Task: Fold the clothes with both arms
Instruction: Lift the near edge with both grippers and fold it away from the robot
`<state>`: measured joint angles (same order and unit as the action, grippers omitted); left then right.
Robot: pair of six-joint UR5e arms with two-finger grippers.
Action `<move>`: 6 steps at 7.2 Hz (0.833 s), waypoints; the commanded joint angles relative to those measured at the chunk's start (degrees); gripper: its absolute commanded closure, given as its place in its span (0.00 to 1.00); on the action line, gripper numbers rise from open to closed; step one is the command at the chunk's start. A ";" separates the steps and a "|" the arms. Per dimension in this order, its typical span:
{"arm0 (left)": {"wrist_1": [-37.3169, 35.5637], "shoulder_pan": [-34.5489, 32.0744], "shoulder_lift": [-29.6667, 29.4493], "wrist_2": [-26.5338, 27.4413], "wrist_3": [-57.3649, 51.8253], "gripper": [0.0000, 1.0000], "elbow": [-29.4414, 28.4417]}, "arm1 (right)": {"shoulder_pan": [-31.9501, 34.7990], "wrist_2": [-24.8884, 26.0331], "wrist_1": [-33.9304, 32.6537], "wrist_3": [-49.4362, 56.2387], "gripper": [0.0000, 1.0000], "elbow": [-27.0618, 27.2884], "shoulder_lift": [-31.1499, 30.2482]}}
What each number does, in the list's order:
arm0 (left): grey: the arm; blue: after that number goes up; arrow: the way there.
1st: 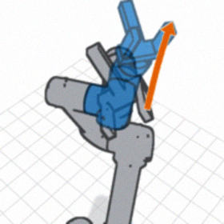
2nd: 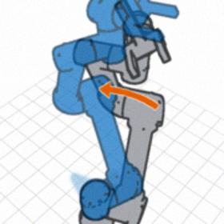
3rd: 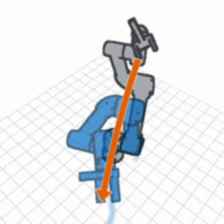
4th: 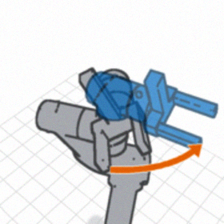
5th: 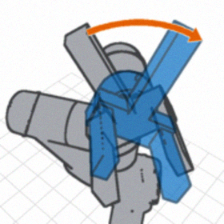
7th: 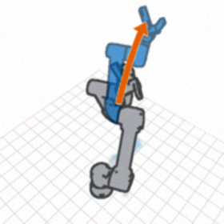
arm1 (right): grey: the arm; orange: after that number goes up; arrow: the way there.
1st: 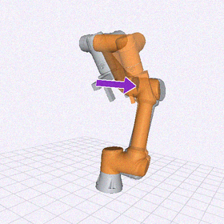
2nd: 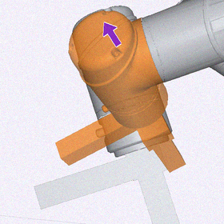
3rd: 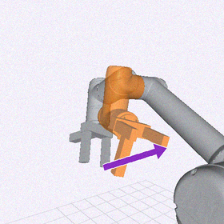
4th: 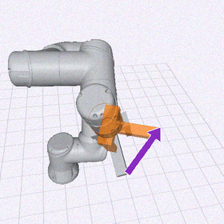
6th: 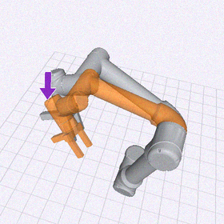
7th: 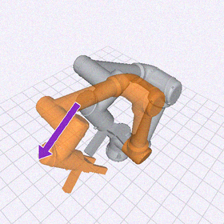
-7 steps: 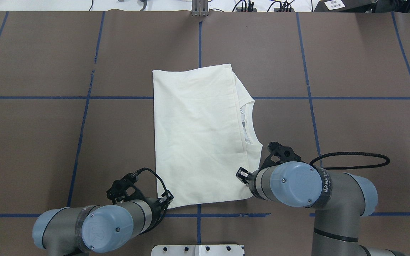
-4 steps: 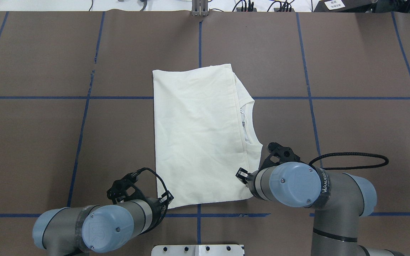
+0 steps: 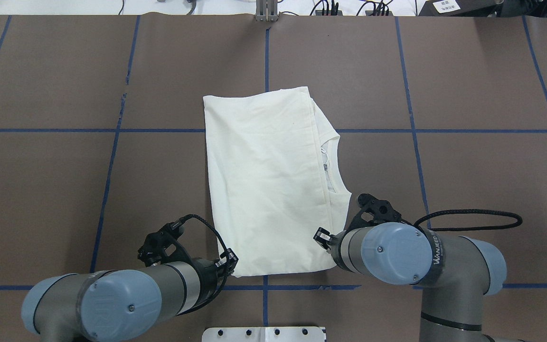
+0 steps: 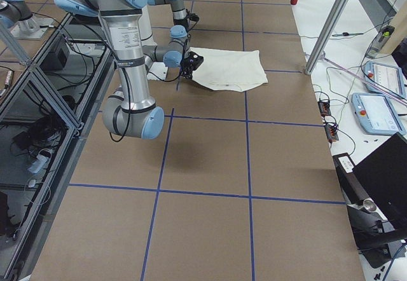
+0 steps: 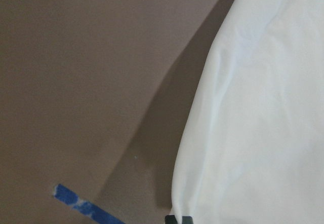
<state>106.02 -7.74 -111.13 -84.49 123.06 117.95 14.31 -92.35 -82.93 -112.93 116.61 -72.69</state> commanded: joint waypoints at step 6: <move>0.94 -19.32 -5.85 -3.84 -10.37 1.00 -5.42 | 23.62 -16.93 -3.38 12.27 1.00 -14.52 16.23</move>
<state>106.77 -24.90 -115.65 -88.18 114.68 115.75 33.29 -104.37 -86.47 -103.36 108.44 -61.06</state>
